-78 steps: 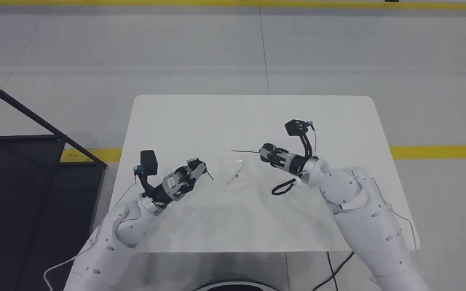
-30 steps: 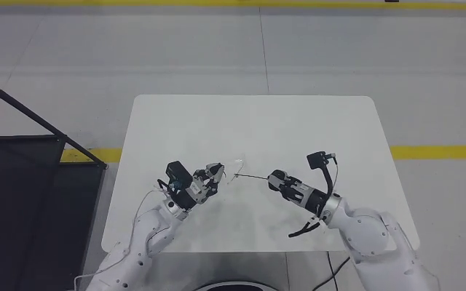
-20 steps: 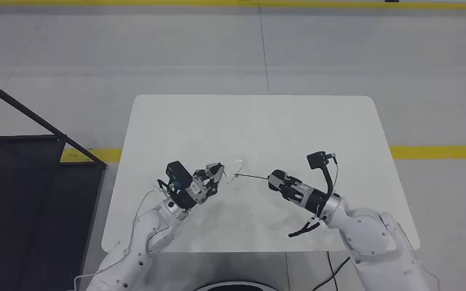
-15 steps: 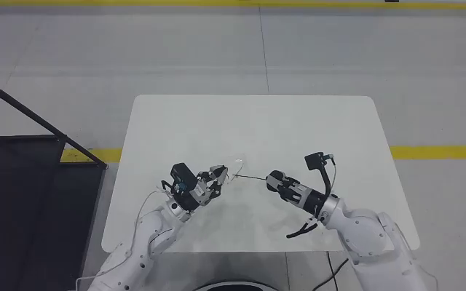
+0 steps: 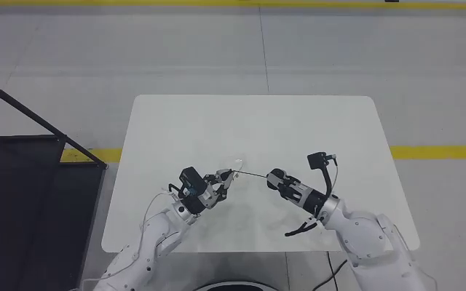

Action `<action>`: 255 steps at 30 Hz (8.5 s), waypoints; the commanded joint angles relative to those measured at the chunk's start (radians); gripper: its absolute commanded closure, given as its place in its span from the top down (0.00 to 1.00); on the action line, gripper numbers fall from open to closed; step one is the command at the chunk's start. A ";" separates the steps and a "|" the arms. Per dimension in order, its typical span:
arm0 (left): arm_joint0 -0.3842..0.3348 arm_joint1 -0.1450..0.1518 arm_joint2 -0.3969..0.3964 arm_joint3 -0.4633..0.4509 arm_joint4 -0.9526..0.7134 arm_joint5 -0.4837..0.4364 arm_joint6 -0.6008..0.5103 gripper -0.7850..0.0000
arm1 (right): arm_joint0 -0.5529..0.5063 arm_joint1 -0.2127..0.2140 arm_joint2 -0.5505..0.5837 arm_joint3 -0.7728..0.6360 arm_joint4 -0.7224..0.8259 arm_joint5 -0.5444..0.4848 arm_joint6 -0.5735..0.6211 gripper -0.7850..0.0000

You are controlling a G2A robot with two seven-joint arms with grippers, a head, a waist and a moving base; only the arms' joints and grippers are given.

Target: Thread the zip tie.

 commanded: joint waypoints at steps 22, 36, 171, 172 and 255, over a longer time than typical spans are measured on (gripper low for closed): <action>0.000 0.000 0.000 0.000 0.000 0.000 0.000 0.00 | 0.008 0.000 -0.017 -0.001 0.002 0.006 -0.002 0.00; 0.000 0.000 0.000 0.000 0.000 0.000 0.000 0.00 | 0.023 0.000 -0.021 0.012 0.018 0.012 0.005 0.00; 0.028 -0.034 -0.002 -0.012 0.152 0.132 0.013 0.00 | 0.061 0.006 -0.038 0.031 0.046 0.072 0.028 0.00; 0.027 -0.034 -0.002 -0.011 0.154 0.134 0.014 0.00 | 0.062 0.006 -0.038 0.031 0.046 0.073 0.029 0.00; 0.014 -0.067 0.024 0.028 0.275 0.204 0.003 0.00 | 0.050 0.014 -0.034 0.065 0.179 -0.162 0.050 0.00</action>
